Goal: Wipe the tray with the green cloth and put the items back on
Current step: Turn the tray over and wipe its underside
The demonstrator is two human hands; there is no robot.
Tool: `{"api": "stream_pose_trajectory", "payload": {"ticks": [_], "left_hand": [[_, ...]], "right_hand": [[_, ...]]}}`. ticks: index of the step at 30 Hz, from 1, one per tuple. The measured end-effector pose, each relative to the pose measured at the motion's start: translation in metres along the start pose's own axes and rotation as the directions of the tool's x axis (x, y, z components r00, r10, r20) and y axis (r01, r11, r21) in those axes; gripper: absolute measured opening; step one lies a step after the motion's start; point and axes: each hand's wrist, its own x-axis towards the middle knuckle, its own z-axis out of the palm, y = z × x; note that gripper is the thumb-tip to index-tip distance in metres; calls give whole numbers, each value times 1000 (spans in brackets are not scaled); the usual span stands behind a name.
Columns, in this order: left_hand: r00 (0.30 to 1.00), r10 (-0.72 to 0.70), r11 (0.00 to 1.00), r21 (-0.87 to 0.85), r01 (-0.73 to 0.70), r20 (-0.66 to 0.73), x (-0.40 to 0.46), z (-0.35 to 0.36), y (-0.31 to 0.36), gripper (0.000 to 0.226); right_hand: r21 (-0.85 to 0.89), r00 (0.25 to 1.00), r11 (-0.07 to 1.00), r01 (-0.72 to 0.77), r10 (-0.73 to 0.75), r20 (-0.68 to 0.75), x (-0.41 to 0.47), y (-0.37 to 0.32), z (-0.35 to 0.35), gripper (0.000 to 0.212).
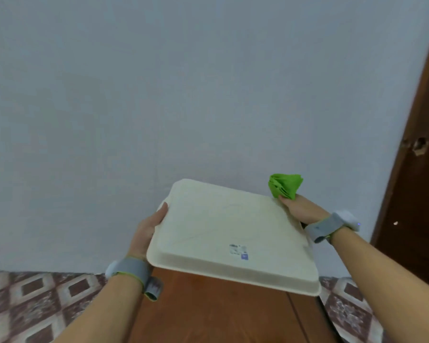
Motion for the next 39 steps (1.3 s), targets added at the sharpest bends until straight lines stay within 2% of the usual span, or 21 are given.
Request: {"api": "stream_pose_trajectory", "payload": {"ticks": [3,6,8,10,12,14,17,20,21,22,23,25,26,27,29,30,32,34,36,37,39], "left_hand": [[990,-99,994,-44,103,100,1,26,-7,51],[992,-80,996,-26,83,102,0,60,-21,50],[999,-24,994,-104,28,39,2,67,-26,49],[1000,20,983,-182,-24,-24,1,60,-20,67],[1000,-7,991,-134,6,-5,-2,49,-9,62],[998,60,997,-48,-61,-22,0,38,1,45],[998,67,998,8,-67,-17,-2,39,3,43],[999,-11,999,32,12,-38,-7,54,-9,45],[999,-16,999,29,18,-40,-9,60,-11,45],[999,-12,1000,24,13,-34,-10,65,-14,44],[999,10,1000,-5,-10,-36,-8,67,-15,42],[995,69,994,-81,-74,-69,-7,65,-10,36],[997,55,992,-112,-60,-47,-7,61,-6,46],[999,34,994,-103,-36,-21,-9,61,-4,56],[999,39,997,-62,-40,-12,-13,55,1,51],[997,61,997,-38,-63,-42,-13,53,4,46],[997,74,996,-50,-76,-33,-18,53,5,44],[997,59,998,-16,-60,-41,-22,63,2,48],[999,39,999,33,-39,-12,-21,76,-3,47],[1000,23,998,53,-22,-12,-21,83,-4,45],[998,37,999,31,-35,-53,-20,87,-7,45]], "right_hand": [[-58,992,990,125,-127,-18,-12,-36,30,62],[-37,939,939,341,-342,-34,-43,-93,78,54],[-166,820,805,570,-568,63,-69,-111,113,65],[-311,640,578,754,-754,151,-80,-91,149,70],[-455,562,448,770,-814,148,-68,-40,185,65],[-536,680,576,617,-733,-5,-52,6,191,63],[-137,895,925,355,-379,-235,-27,23,151,72],[278,939,948,156,-55,-339,-9,-36,107,63],[317,920,915,249,-121,-373,-17,-63,104,50],[290,884,875,387,-263,-387,-29,-87,104,40],[129,810,839,528,-453,-371,-44,-102,111,40],[-235,569,599,765,-800,-188,-77,-109,145,58],[-364,476,473,802,-875,-86,-84,-98,164,62],[-433,449,415,800,-893,-28,-88,-78,173,65],[-531,413,447,720,-891,-190,-73,-33,177,75],[-477,476,565,673,-825,-305,-55,-6,173,78],[-102,780,872,478,-475,-408,-37,19,151,80],[320,909,907,274,-136,-394,-25,3,132,80],[537,919,792,290,-73,-388,-26,-43,123,43],[515,895,761,393,-187,-406,-33,-67,120,30],[278,743,700,657,-541,-393,-45,-98,135,36]]}}
